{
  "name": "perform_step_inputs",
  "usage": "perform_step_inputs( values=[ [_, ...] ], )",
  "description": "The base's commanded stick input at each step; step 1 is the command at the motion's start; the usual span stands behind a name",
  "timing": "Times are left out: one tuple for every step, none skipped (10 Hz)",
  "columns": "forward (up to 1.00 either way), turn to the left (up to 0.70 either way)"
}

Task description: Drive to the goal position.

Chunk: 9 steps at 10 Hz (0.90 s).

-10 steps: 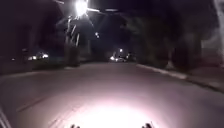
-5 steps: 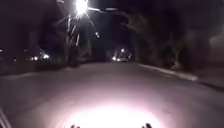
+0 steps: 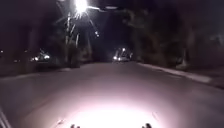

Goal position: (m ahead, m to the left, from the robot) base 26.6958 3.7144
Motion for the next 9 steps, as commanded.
perform_step_inputs(
  values=[
    [0.85, 0.00],
    [0.85, 0.00],
    [0.85, 0.00],
    [0.85, 0.00],
    [0.85, 0.00],
    [0.85, 0.00],
    [0.85, 0.00],
    [0.85, 0.00],
    [0.85, 0.00]
  ],
)
